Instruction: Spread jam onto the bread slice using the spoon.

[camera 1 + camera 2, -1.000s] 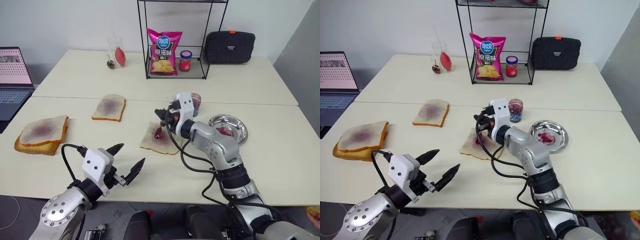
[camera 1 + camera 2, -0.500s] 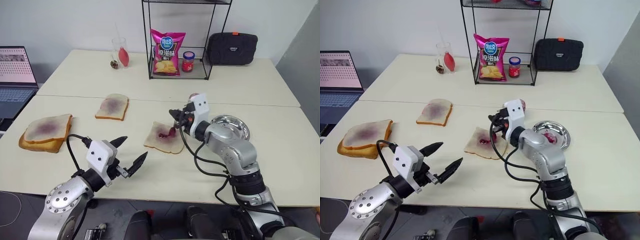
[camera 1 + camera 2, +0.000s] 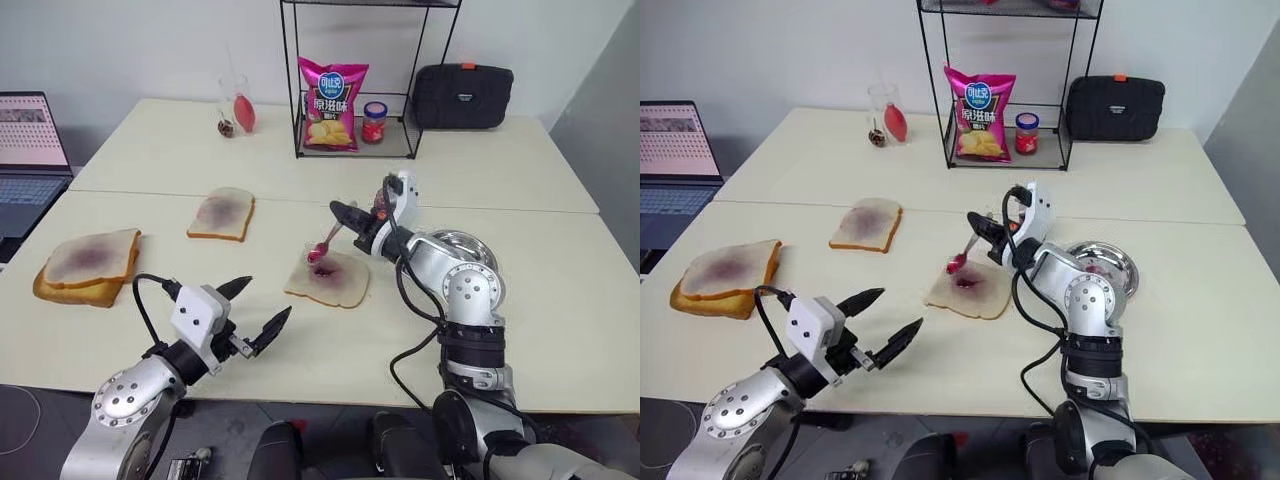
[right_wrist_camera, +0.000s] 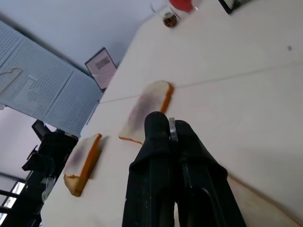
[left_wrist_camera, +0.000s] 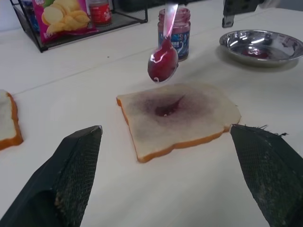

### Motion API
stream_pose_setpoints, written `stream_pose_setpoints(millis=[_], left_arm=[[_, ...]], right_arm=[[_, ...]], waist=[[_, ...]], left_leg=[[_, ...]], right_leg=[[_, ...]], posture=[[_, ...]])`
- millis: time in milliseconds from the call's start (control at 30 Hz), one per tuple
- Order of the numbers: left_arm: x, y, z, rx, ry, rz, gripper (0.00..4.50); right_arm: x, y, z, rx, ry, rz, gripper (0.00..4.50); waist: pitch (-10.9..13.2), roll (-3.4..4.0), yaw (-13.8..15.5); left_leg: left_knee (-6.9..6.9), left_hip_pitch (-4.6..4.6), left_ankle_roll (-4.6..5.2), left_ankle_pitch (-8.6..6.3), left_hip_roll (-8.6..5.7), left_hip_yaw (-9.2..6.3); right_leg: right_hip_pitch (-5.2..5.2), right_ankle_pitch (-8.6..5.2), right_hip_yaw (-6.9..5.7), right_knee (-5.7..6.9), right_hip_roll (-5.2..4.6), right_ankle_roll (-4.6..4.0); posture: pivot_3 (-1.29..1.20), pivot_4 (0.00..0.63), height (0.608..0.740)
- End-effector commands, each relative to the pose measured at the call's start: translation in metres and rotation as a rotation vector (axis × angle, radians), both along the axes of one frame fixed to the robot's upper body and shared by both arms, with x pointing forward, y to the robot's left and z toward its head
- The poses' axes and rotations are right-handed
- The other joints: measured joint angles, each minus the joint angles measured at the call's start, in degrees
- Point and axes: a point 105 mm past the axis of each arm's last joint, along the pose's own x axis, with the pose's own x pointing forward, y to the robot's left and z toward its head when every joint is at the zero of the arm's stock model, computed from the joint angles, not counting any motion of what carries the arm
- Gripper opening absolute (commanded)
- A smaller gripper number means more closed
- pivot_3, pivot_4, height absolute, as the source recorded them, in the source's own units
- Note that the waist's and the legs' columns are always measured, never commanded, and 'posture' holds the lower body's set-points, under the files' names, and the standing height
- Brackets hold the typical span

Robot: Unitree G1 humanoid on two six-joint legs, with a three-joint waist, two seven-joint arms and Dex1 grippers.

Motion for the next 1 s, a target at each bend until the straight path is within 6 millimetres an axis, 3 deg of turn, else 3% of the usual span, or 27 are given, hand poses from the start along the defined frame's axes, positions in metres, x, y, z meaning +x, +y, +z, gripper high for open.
stream_pose_setpoints(millis=[33,167,400,767,900,1000], left_arm=[[-0.005,-0.003,0.010,0.027,-0.061,-0.015,4.50],[-0.008,-0.003,0.009,0.027,-0.061,-0.010,4.50],[-0.010,-0.006,0.009,0.023,-0.062,-0.010,4.50],[0.003,-0.012,0.013,0.023,-0.070,-0.057,4.50],[0.008,-0.014,0.015,0.020,-0.073,-0.077,4.50],[0.013,-0.014,0.014,0.021,-0.072,-0.088,4.50]], right_arm=[[0.005,0.025,0.001,0.032,-0.018,0.032,0.02],[0.015,0.017,-0.015,0.017,0.013,-0.004,0.02],[0.016,0.006,-0.021,-0.007,0.015,-0.022,0.02],[0.003,-0.040,-0.032,-0.104,0.000,-0.083,0.02],[0.000,-0.054,-0.025,-0.099,-0.011,-0.116,0.02],[-0.010,-0.042,0.002,0.026,-0.074,-0.035,0.02]], waist=[[0.0,0.00,-0.2],[0.0,0.01,-0.3],[0.0,0.01,-0.2],[0.0,0.01,0.2],[0.0,0.01,0.3],[0.0,0.01,0.3]], left_leg=[[0.00,0.00,0.00,0.00,0.00,0.04],[-0.02,0.00,0.00,0.00,0.03,0.03],[-0.02,0.01,0.00,0.00,0.18,0.02],[-0.02,0.02,0.00,0.00,0.30,0.09],[-0.01,0.02,0.00,0.00,0.31,0.04],[-0.01,0.01,0.00,0.00,0.31,0.06]], right_leg=[[-0.01,0.00,0.02,0.01,0.00,0.00],[-0.05,0.02,0.00,0.04,0.03,0.03],[-0.04,0.04,-0.03,0.04,0.13,-0.03],[-0.03,0.03,-0.02,-0.03,0.22,-0.13],[-0.02,0.02,-0.05,0.00,0.26,-0.14],[-0.03,0.02,-0.02,-0.02,0.26,-0.14]], posture=[[0.00,0.150,0.740],[0.00,0.150,0.740],[0.00,0.150,0.740],[0.00,0.150,0.740],[0.00,0.150,0.740],[0.00,0.150,0.740]])
